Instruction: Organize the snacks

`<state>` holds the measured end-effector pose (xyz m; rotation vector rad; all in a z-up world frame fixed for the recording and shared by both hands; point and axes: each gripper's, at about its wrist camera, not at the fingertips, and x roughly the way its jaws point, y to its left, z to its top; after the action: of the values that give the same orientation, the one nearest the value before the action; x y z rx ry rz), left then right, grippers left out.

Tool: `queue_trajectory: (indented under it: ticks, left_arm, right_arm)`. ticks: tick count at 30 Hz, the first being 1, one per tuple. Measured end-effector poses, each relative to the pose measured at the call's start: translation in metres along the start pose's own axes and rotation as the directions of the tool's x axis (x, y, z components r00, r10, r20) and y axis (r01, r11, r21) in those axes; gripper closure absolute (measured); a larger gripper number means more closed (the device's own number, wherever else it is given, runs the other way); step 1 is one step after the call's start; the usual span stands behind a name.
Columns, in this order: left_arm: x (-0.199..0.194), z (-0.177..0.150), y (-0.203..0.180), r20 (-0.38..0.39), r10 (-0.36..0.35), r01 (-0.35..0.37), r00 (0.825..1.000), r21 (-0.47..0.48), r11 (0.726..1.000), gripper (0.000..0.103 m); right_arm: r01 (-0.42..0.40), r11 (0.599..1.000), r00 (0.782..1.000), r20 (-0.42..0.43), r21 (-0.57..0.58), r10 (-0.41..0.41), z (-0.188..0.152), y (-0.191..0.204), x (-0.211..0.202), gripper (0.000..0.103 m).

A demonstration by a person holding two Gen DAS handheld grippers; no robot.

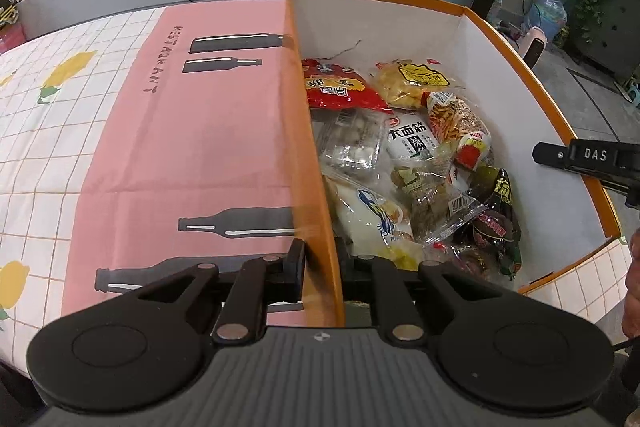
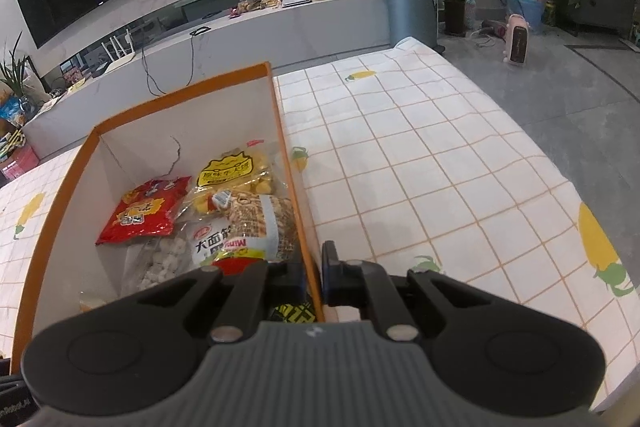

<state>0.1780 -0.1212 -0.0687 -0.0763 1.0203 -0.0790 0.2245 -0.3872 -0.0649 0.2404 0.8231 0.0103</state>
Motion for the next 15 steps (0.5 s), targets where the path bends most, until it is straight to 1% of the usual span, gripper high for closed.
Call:
queue_trajectory:
  ticks: [4,5,6,7,8,11,12,13,14,15]
  left_arm:
    - [-0.008,0.002,-0.006,0.042,0.037,-0.039,0.998,0.044,0.998,0.087]
    - [-0.012,0.004,-0.007,0.052,0.035,-0.037,0.998,0.048,0.998,0.085]
    - [-0.015,0.005,-0.008,0.057,0.034,-0.037,0.998,0.05,0.998,0.077]
    - [-0.019,0.006,-0.009,0.065,0.028,-0.031,0.997,0.053,0.998,0.073]
    - [-0.025,0.006,-0.01,0.076,0.023,-0.027,0.997,0.055,0.998,0.066]
    - [-0.042,0.005,-0.014,0.108,0.007,-0.014,0.994,0.067,0.998,0.059]
    - [-0.048,0.004,-0.015,0.118,0.003,-0.011,0.993,0.07,0.997,0.054]
    - [-0.055,0.004,-0.016,0.129,-0.005,-0.005,0.992,0.074,0.997,0.052]
    - [-0.061,0.002,-0.017,0.139,-0.011,0.0,0.99,0.077,0.997,0.047]
    - [-0.068,0.001,-0.017,0.148,-0.015,0.004,0.989,0.079,0.997,0.043]
  right_arm:
    - [0.004,1.0,1.0,-0.011,-0.004,-0.004,-0.006,0.0,-0.007,0.098]
    - [0.007,1.0,1.0,-0.005,0.006,-0.007,-0.006,-0.001,-0.01,0.093]
    - [0.016,1.0,1.0,0.015,0.02,-0.016,-0.004,-0.002,-0.016,0.088]
    - [0.022,0.999,0.999,0.04,0.034,-0.023,-0.003,-0.001,-0.023,0.086]
    - [0.023,0.999,0.998,0.063,0.046,-0.026,-0.002,-0.001,-0.032,0.086]
    - [0.02,0.998,0.99,0.138,0.066,-0.029,-0.004,0.004,-0.063,0.085]
    - [0.021,0.997,0.988,0.152,0.068,-0.031,-0.005,0.006,-0.073,0.085]
    - [0.019,0.997,0.986,0.162,0.073,-0.03,-0.008,0.008,-0.084,0.085]
    - [0.014,0.997,0.985,0.168,0.077,-0.027,-0.01,0.01,-0.092,0.081]
    - [0.002,0.996,0.984,0.175,0.086,-0.017,-0.013,0.01,-0.101,0.072]
